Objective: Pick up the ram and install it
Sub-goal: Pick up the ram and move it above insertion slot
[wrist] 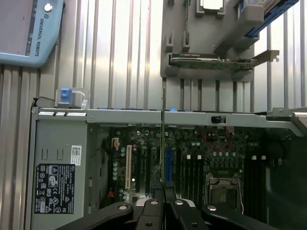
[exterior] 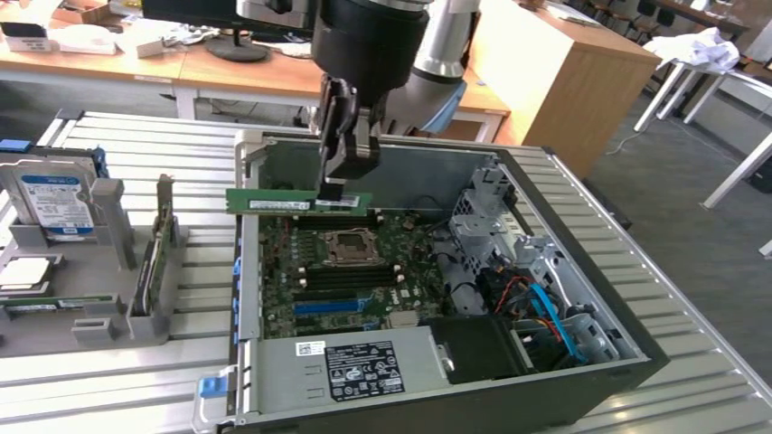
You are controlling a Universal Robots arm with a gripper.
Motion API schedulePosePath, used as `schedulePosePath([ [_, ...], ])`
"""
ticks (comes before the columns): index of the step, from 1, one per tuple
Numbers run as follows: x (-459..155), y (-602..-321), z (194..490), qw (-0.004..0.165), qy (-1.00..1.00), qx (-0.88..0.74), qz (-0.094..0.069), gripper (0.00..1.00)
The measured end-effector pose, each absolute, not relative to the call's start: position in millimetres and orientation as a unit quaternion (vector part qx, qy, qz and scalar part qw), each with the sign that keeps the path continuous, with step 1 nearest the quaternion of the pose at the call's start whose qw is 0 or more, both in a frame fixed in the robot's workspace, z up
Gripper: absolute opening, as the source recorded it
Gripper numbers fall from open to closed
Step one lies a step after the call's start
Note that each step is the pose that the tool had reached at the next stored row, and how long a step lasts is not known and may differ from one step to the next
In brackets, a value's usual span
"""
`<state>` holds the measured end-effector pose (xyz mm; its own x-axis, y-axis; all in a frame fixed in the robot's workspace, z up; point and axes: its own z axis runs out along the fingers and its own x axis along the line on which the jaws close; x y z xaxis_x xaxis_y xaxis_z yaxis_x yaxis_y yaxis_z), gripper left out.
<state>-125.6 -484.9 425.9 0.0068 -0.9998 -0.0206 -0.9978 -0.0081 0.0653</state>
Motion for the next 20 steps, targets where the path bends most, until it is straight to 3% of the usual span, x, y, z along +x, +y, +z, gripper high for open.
schedulePosePath([
  [20, -58, -485, 425, 0.016, -0.703, 0.710, -0.030, 0.12],
])
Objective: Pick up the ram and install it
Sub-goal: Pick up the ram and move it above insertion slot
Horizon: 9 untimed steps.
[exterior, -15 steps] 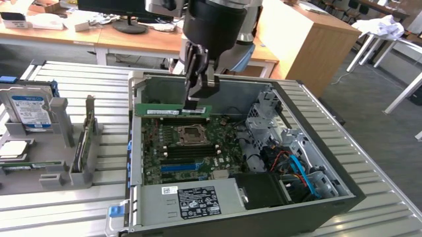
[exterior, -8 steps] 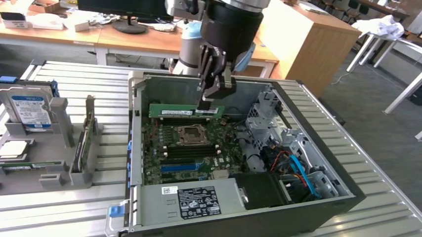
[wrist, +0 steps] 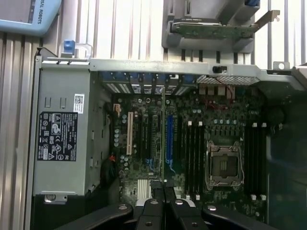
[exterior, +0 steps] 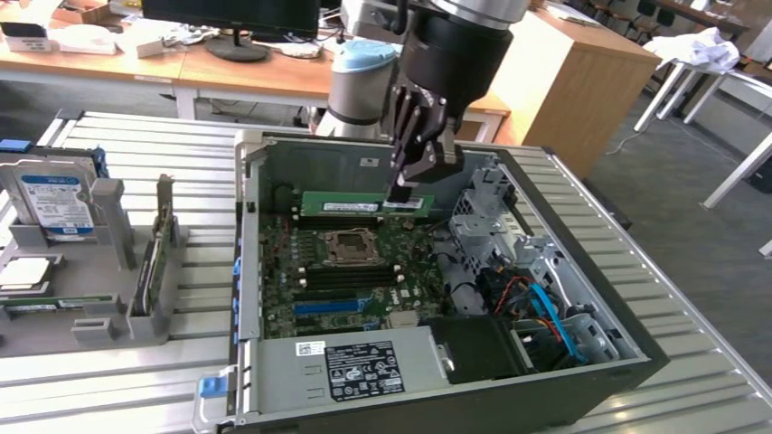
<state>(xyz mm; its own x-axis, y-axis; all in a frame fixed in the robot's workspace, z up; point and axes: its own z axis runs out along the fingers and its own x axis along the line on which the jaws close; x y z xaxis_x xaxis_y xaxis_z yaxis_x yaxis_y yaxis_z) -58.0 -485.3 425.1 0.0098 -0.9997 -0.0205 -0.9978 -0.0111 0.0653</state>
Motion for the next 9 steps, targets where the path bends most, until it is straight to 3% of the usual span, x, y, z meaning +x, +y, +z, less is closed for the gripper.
schedulePosePath([
  [9, -28, -486, 425, 0.016, -0.702, 0.711, -0.030, 0.12],
])
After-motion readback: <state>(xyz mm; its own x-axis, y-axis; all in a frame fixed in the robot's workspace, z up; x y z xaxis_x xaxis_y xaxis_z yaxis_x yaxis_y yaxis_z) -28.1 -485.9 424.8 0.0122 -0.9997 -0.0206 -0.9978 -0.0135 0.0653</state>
